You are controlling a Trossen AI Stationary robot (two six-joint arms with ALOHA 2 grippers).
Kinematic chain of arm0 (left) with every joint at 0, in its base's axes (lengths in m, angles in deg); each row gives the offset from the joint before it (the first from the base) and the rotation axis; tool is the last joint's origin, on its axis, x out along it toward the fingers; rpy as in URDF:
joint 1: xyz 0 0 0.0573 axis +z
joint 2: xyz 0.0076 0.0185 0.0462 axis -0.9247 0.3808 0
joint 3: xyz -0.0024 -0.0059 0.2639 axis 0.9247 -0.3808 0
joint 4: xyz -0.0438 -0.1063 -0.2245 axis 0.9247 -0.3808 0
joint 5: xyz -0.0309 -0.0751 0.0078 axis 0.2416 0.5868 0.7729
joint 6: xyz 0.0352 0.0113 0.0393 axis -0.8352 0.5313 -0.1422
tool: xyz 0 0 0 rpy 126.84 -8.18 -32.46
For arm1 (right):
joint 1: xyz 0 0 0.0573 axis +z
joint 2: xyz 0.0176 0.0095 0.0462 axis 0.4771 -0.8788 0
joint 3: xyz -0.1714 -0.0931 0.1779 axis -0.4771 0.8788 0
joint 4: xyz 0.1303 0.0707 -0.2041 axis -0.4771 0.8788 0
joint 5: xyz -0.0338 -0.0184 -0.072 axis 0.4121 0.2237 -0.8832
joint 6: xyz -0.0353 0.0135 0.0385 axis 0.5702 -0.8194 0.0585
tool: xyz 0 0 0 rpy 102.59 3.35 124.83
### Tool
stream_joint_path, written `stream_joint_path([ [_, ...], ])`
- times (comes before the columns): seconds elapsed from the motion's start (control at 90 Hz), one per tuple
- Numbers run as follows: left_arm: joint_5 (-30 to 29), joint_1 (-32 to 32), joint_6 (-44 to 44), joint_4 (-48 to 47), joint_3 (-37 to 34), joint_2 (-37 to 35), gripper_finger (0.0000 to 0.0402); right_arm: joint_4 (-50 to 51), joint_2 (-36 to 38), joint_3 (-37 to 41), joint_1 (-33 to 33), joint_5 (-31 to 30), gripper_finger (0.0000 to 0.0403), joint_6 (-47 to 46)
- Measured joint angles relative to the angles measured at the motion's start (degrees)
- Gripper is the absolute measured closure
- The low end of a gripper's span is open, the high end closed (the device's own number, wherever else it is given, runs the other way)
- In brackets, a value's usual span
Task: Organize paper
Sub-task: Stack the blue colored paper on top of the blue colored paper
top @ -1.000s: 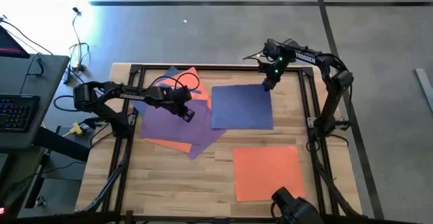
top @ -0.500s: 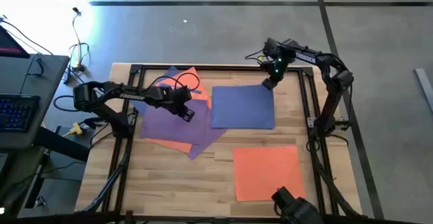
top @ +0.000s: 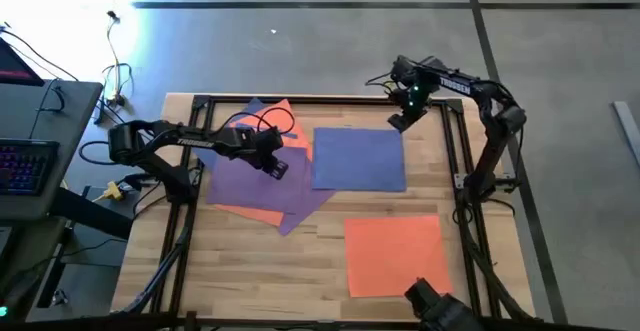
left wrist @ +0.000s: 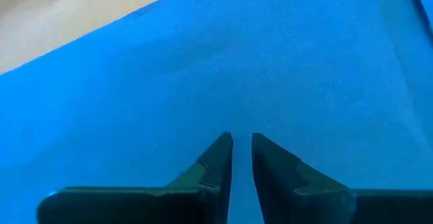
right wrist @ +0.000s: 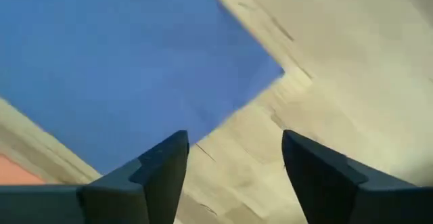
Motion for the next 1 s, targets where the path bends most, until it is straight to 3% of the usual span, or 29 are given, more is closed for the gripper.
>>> stream_joint_path([
  [0.144, -3.3, -1.4, -0.3, -6.1, 7.1, 0.0, 0.0397, -0.2, 1.8, 1.0, 0.1, -1.5, 0.0195, -4.7],
  [0.267, -5.1, -2.3, -0.5, -3.8, 12.5, 0.1, 0.04, -3.5, 4.9, 7.5, 0.5, -1.2, 0.0211, -6.9],
  [0.444, -5.5, -0.5, -1.3, 2.3, 13.7, 4.0, 0.0401, -15.6, 12.7, 18.5, 5.6, 14.8, 0.0249, -6.4],
  [0.522, -3.7, 0.7, -1.3, 2.3, 13.7, 6.9, 0.0401, -22.1, 15.3, 21.3, 11.2, 17.0, 0.0268, -6.3],
  [0.744, 2.4, 1.3, -1.8, 0.4, 13.7, 11.7, 0.0401, -42.9, 12.3, 24.0, 26.9, 13.7, 0.0321, -11.8],
  [1.0, 2.2, 0.7, -1.9, -5.3, 13.6, 7.4, 0.0401, -49.9, 2.0, 23.4, 33.5, 4.9, 0.0396, -18.4],
])
